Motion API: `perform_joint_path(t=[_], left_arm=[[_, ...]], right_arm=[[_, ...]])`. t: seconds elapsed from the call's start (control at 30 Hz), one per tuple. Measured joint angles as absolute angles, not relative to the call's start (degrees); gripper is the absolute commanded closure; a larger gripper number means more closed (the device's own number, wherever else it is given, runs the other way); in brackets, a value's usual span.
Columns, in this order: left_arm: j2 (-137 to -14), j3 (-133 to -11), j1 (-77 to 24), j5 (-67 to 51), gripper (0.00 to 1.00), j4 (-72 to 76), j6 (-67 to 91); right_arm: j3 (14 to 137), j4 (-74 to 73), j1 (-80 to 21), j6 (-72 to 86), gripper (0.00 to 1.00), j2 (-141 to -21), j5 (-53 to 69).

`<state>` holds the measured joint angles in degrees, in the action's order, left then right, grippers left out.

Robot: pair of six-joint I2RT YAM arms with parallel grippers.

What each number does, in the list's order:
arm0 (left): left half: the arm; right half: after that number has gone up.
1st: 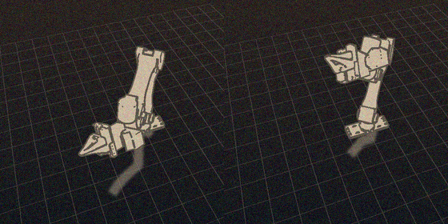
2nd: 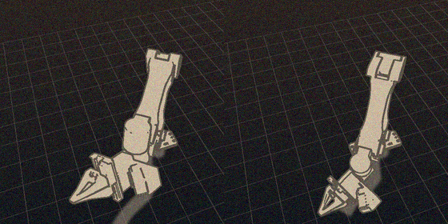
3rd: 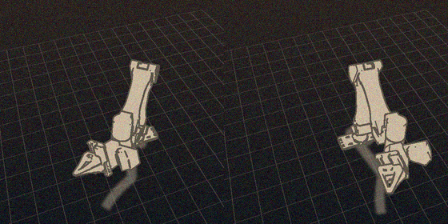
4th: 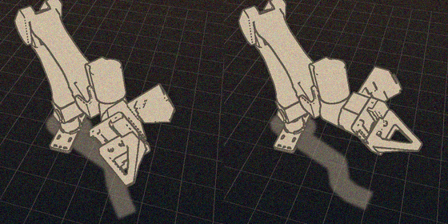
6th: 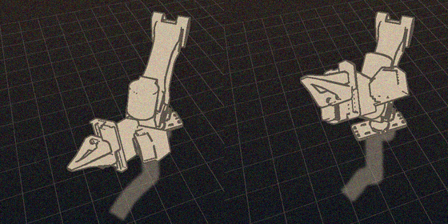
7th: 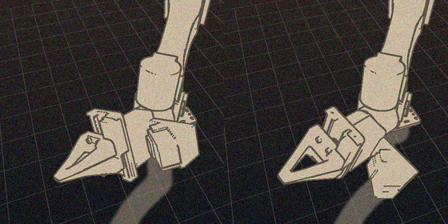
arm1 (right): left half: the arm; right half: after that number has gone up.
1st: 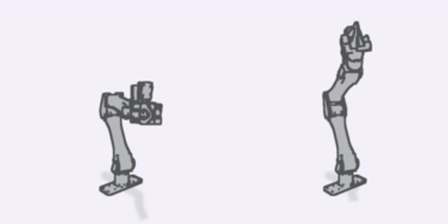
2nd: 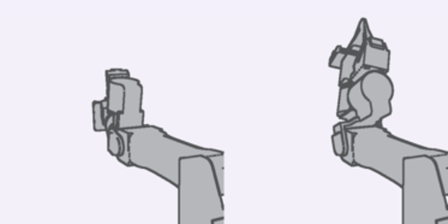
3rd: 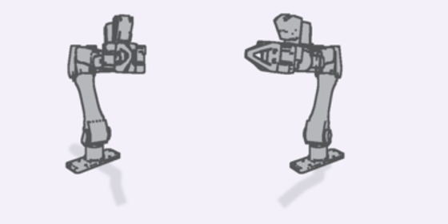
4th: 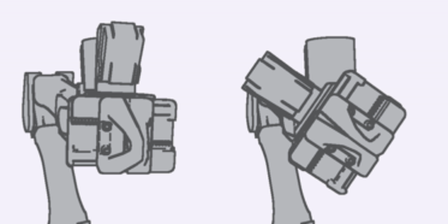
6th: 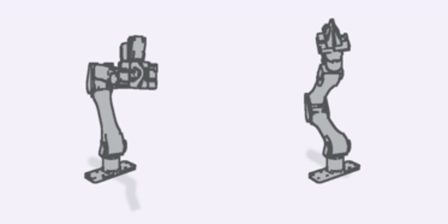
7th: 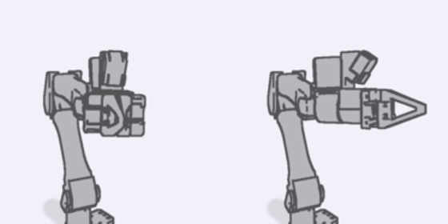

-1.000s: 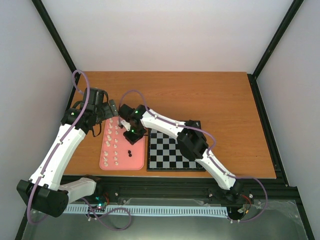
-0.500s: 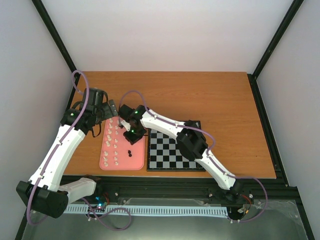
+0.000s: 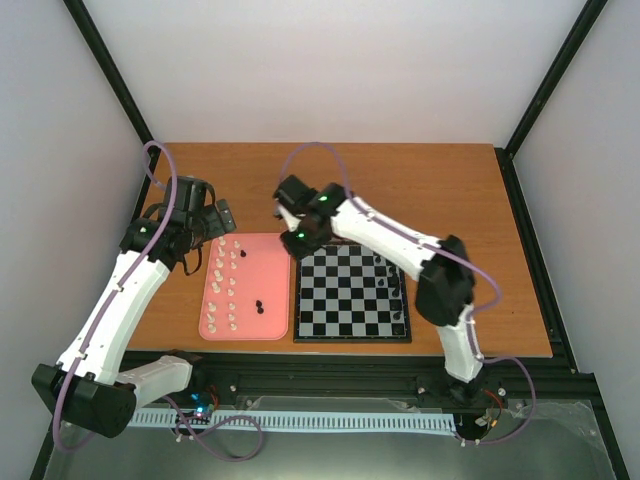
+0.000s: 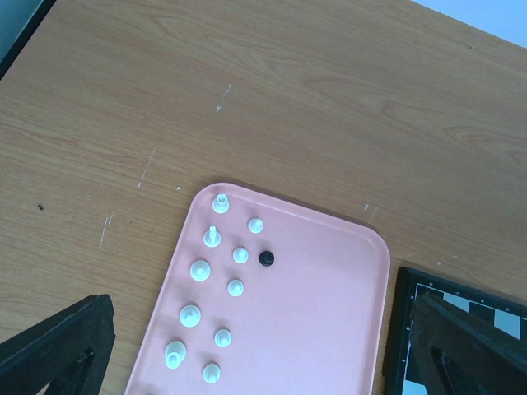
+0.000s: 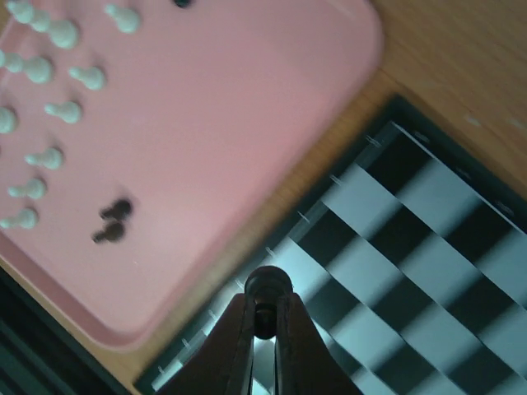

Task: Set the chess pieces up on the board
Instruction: Pick up the chess piece from the storage box, then place the chess piece on the chessboard.

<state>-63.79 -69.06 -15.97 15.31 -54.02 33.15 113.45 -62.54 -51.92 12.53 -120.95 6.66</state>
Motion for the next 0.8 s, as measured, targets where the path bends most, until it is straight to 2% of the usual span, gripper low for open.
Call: perform_joint_path(t=[0.2, 0.4, 0.57, 0.8], left_arm=[[-63.8, -69.0, -16.0, 15.2, 0.0, -53.9, 33.1], [-64.4, -68.3, -16.0, 14.5, 0.0, -53.5, 33.2], [-65.6, -67.9, -16.0, 13.8, 0.0, -53.3, 33.2], [-66.3, -67.9, -16.0, 13.5, 0.0, -52.7, 33.2]], right_arm=[[90.6, -58.9, -45.5, 15.9, 0.97, -103.1, 4.9], [70.8, -57.0, -40.4, 19.7, 0.97, -95.2, 4.1], [63.2, -54.9, -38.1, 21.5, 0.97, -91.7, 4.1], [59.6, -52.4, -35.9, 22.0, 0.97, -91.4, 4.1]])
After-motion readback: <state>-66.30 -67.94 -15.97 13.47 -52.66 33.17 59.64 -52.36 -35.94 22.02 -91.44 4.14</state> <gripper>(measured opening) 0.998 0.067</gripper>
